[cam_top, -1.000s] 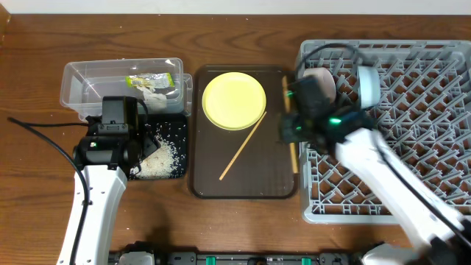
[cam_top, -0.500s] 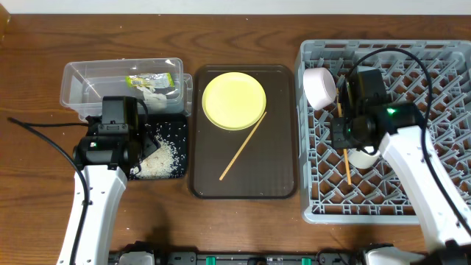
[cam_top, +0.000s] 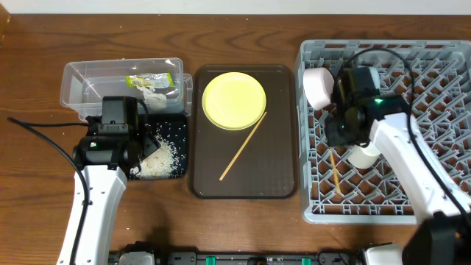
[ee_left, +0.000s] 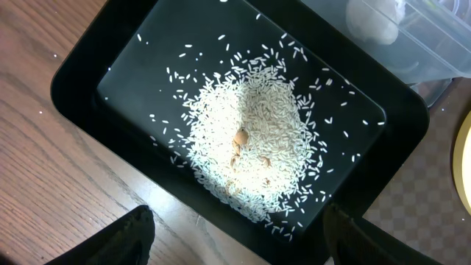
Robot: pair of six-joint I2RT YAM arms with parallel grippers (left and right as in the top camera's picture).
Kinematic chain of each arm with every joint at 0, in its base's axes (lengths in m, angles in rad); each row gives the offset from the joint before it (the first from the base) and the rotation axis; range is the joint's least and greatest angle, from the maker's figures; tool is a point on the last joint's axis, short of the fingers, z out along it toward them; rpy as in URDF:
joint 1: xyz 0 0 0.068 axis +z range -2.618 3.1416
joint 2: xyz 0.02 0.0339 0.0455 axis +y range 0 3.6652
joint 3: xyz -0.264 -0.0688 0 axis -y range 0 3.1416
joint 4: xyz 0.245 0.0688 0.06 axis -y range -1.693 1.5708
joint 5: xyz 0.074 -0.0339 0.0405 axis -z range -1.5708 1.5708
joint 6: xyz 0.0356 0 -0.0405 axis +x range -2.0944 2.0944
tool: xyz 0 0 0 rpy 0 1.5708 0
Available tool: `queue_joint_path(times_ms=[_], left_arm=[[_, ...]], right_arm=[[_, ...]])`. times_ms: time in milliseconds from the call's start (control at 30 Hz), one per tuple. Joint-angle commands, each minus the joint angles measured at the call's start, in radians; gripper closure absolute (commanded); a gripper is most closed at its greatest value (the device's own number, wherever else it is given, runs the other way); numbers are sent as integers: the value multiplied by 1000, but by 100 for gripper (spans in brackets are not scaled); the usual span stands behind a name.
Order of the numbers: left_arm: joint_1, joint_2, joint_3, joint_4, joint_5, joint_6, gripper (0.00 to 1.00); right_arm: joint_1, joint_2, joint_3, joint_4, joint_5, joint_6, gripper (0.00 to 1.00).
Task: Sort waste into correct bins and load items into the dishwasher rack
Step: 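Carry the chopstick to the rack and stand it upright with right gripper, then return the right gripper to the tray and grasp the second chopstick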
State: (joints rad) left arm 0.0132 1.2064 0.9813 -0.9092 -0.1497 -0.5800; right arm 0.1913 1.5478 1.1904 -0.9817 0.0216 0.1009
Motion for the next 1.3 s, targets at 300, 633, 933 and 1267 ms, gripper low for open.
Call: queue_joint_path(times_ms=[300, 633, 933, 1267], left_arm=[[6, 2, -9, -2, -19, -9, 24], [6, 2, -9, -2, -19, -9, 24], [6, 2, -9, -3, -19, -9, 23], [6, 2, -9, -2, -19, -9, 23]], right_arm=[[213, -43, 64, 193, -292, 67, 36], [465, 198, 64, 321, -71, 366, 37], [568, 407, 64, 448, 25, 517, 39], [568, 451, 64, 346, 132, 534, 67]])
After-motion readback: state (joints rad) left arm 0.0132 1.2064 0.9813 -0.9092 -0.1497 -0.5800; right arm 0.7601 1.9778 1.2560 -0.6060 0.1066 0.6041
